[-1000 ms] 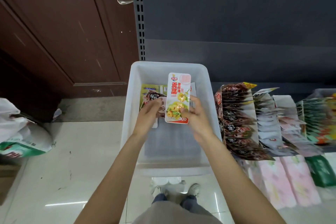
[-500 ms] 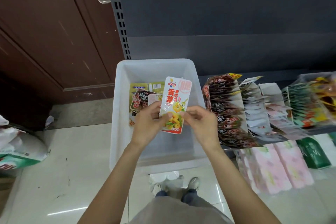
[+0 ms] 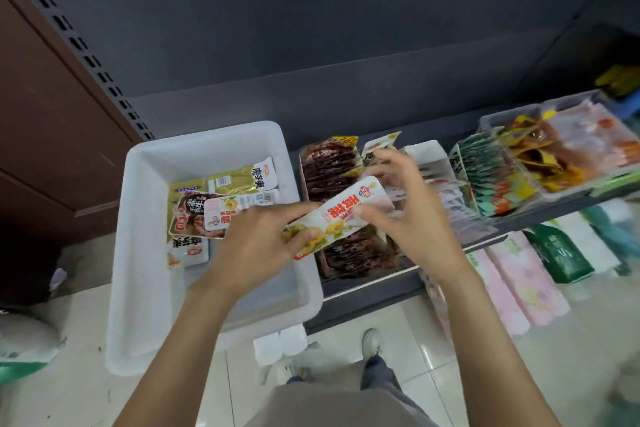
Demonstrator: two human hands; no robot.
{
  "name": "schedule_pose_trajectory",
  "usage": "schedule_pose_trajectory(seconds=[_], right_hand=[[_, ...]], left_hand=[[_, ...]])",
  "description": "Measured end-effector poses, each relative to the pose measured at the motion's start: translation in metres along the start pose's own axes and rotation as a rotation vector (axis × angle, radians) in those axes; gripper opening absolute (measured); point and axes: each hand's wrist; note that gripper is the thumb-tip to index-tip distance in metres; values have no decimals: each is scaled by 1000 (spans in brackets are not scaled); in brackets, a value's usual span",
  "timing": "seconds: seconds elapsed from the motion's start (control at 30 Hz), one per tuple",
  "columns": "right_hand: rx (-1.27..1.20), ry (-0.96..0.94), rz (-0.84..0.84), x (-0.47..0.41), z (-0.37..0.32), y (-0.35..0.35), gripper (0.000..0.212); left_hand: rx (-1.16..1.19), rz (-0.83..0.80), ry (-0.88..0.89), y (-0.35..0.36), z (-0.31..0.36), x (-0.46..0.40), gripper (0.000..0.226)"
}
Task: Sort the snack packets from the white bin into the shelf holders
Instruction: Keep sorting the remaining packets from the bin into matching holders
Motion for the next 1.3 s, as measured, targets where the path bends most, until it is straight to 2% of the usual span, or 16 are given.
schedule_pose_trajectory(seconds=[0.1,0.17,0.23,0.33,0.37,0.43,0.5,0.57,0.7,0.83,0.93,1.03,1.17,1.3], right_hand=[[-39,39,-119,1,22,-34,31],[-166,46,-105,3,42,-56,16],[-217,8,42,4,59,-84,10],[-132,-47,341,-3,88,-136,8],[-122,-31,411,-9,100,-155,6],[-48,-4,509,-25,113,-187,17],[66,-42,543,-45,117,-209,24],[198,-108,564,-64,114,-218,27],[427,-301,499,-95,104,-212,24],[534,-407,305,-117,108,-201,15],[618,-453,124,-128,111,-184,13],[786,-482,36,-140,117,-159,18],[964,-467,-145,-148,129,-133,15],[996,-507,-81,-145,134,-130,24]], left_hand=[[45,-9,59,16,28,-19,38],[10,64,91,31,48,-33,40],[62,190,84,51,68,-48,41],[119,296,-3,82,94,-79,40],[72,275,-12,94,101,-91,39],[-94,131,-13,118,111,-116,43],[-278,-78,-8,141,117,-139,54],[-465,-219,-13,162,116,-157,56],[-729,-316,10,184,114,-167,29],[-823,-363,18,185,115,-156,34],[-786,-344,74,188,112,-153,36],[-783,-267,86,186,114,-156,37],[-711,-260,78,193,102,-157,26],[-510,-126,110,192,94,-155,25]])
Point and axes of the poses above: each hand's wrist, its own x-axis away from the middle knuckle, its own y-axis out of the palm, z = x × y, and after that the axes turned 5 degrees about y, right-handed
